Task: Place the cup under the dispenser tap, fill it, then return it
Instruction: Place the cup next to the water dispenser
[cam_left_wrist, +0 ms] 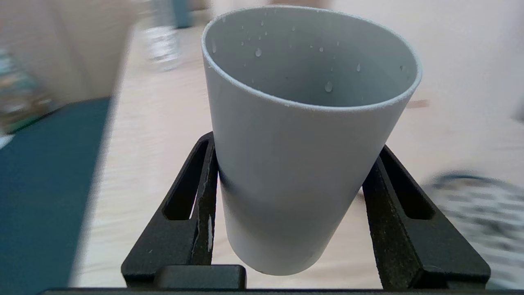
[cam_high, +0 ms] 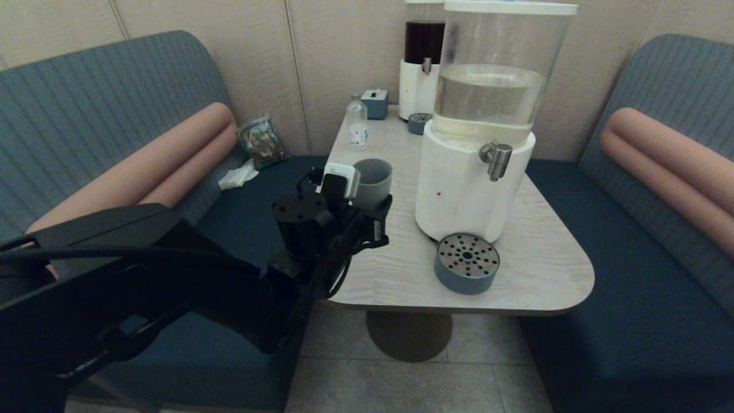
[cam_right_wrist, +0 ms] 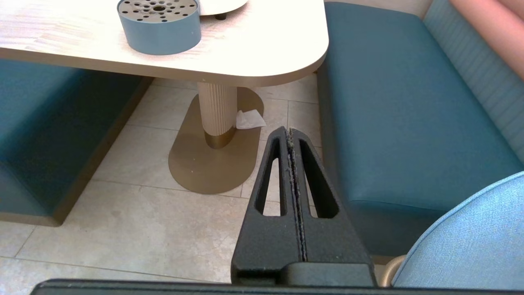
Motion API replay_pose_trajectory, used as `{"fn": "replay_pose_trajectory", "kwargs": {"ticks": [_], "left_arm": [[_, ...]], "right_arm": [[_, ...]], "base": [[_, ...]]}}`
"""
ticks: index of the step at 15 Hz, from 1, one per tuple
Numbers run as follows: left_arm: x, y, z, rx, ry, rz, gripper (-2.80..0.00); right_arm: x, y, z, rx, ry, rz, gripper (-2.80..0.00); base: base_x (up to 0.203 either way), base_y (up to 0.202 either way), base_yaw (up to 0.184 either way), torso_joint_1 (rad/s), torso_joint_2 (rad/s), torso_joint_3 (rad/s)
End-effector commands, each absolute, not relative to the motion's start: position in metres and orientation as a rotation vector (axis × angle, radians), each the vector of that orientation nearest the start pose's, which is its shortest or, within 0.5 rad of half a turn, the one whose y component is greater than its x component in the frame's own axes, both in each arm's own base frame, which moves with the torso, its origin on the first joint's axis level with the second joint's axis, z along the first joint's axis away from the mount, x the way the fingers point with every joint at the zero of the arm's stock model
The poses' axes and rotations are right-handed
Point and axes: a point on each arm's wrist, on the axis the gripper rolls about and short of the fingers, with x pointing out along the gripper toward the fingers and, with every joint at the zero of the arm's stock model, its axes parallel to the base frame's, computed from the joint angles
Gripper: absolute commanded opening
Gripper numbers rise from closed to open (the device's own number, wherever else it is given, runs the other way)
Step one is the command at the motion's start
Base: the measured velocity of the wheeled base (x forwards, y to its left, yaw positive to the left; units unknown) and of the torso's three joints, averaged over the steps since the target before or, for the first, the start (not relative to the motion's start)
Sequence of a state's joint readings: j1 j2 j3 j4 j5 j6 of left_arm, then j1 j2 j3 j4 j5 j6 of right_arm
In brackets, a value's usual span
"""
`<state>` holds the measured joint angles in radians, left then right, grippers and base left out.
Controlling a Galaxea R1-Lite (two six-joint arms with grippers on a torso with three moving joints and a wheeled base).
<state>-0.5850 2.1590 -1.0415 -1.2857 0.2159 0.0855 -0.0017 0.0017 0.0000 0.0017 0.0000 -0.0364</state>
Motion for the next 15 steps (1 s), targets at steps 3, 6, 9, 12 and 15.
{"fn": "replay_pose_trajectory", "kwargs": {"ticks": [3, 6, 9, 12, 15], "left_arm": [[0.377, -0.200, 0.120, 0.038, -0.141, -0.278, -2.80], [0.394, -0.195, 0.100, 0.041, -0.114, -0.254, -2.80], [0.409, -0.192, 0.089, 0.041, -0.108, -0.233, -2.80], [0.416, -0.189, 0.072, 0.049, -0.066, -0.220, -2.80], [0.419, -0.188, 0.067, 0.040, -0.056, -0.217, -2.80]], "right_arm": [[-0.023, 0.000, 0.075, -0.037, 0.005, -0.001, -2.80], [-0.023, 0.000, 0.075, -0.037, 0.005, -0.001, -2.80], [-0.023, 0.000, 0.075, -0.037, 0.005, -0.001, -2.80], [-0.023, 0.000, 0.075, -0.037, 0.005, -0.001, -2.80], [-0.023, 0.000, 0.075, -0.037, 0.005, -0.001, -2.80]], "base": [[0.000, 0.000, 0.000, 0.000, 0.00, 0.000], [0.000, 0.000, 0.000, 0.000, 0.00, 0.000], [0.000, 0.000, 0.000, 0.000, 0.00, 0.000], [0.000, 0.000, 0.000, 0.000, 0.00, 0.000], [0.000, 0.000, 0.000, 0.000, 0.00, 0.000]]}}
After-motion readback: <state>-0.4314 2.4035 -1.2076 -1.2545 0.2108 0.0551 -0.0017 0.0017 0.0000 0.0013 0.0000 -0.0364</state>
